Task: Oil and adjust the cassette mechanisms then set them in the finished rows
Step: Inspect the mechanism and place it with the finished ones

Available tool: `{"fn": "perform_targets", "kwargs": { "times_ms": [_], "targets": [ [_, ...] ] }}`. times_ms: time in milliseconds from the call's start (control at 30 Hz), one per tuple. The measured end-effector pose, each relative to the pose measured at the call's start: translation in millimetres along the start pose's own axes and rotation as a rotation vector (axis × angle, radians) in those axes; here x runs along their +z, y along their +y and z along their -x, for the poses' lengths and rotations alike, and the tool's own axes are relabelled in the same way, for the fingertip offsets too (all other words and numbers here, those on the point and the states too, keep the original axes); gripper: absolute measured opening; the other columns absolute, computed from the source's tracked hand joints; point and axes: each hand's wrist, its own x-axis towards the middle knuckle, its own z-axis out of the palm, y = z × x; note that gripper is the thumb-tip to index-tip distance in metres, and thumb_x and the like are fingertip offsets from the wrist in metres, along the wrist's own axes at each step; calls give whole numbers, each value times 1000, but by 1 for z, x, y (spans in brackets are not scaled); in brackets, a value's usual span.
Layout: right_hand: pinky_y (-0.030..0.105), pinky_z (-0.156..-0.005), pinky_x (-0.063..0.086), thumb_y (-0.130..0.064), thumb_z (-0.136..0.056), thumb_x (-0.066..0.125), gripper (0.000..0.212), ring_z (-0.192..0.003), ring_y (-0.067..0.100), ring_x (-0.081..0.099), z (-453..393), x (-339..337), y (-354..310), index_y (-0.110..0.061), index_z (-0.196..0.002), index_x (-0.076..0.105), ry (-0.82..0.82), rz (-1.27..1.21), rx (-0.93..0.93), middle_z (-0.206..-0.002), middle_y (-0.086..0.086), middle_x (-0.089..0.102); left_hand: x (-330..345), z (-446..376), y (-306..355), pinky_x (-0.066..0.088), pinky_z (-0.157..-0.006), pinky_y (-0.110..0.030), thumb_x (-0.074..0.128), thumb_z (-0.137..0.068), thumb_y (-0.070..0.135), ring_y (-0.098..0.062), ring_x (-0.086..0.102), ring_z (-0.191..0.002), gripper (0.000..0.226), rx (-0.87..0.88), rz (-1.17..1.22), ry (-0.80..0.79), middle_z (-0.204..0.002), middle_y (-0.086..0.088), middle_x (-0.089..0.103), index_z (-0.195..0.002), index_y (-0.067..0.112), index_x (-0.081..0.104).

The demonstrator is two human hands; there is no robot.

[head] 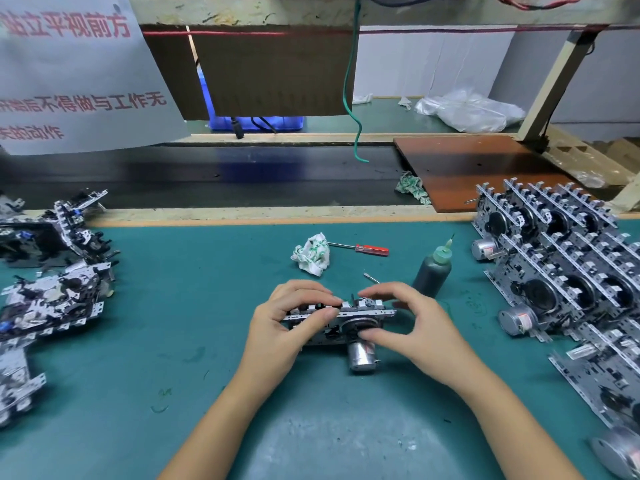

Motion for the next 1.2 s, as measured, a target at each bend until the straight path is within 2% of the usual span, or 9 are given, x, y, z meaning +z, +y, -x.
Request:
{"fn": "perform_targets", "kwargs": {
  "times_ms": [133,233,600,667,733,833,967,1067,1200],
  "targets": [
    [29,-95,42,-11,-70,82,37,-97,1,60,-6,-2,-6,-36,-91,64,-58,-67,1,-96,-21,67,0,-1,0,40,-86,-13,72,-74,27,-7,60,-95,11,9,5,-2,-92,11,68,-83,32,75],
    [28,-93,42,-8,-70,81,36,-93,-1,61,-8,-2,-7,-34,-88,64,-72,-86,21,-92,-20,67,0,0,0,41,-87,-14,67,-73,37,-9,60,-95,13,16,-1,-10,-92,12,68,-83,35,75],
    [22,-93,41,-13,-70,81,33,-95,-1,59,-6,-4,-15,-35,-88,65,-51,-22,32,-95,-14,66,0,0,-2,43,-86,-19,66,-74,36,-13,61,-94,12,33,8,-17,-90,7,68,-82,33,75],
    [23,-93,42,-18,-73,79,32,-97,-3,57,-2,-4,-17,-35,-95,63,-71,50,33,-99,-15,65,1,0,-3,43,-85,-18,67,-74,35,-14,61,-93,12,28,18,-8,-89,7,68,-81,31,75],
    [22,-93,40,-35,-76,75,36,-105,-5,51,5,-5,-12,-37,-109,60,-46,256,67,-106,-24,59,1,0,-4,43,-85,-17,70,-74,31,-15,62,-93,9,10,35,0,-89,5,68,-80,27,76],
    [15,-80,31,-52,-79,64,41,-107,-6,41,20,-7,-6,-38,-117,60,141,564,55,-102,-30,51,1,0,-3,43,-85,-16,71,-74,30,-15,62,-94,8,5,38,-3,-89,5,69,-79,26,76],
    [15,-79,30,-54,-86,55,32,-108,2,49,32,0,0,-38,-111,65,32,699,39,-106,-23,62,1,0,-4,43,-85,-18,70,-75,18,-16,62,-94,10,-4,48,4,-88,5,69,-76,25,76],
    [18,-77,35,-46,-81,67,33,-102,8,57,34,-2,-1,-33,-111,67,125,642,24,-109,-24,64,1,0,-3,43,-85,-18,69,-75,18,-15,62,-94,11,-10,48,2,-87,7,69,-77,26,76],
    [19,-82,36,-42,-84,67,25,-105,8,55,31,0,-3,-25,-103,71,64,696,-38,-108,-21,66,1,0,-2,43,-84,-15,69,-75,18,-14,62,-93,12,-12,55,12,-86,7,69,-75,28,76]
  ]
}}
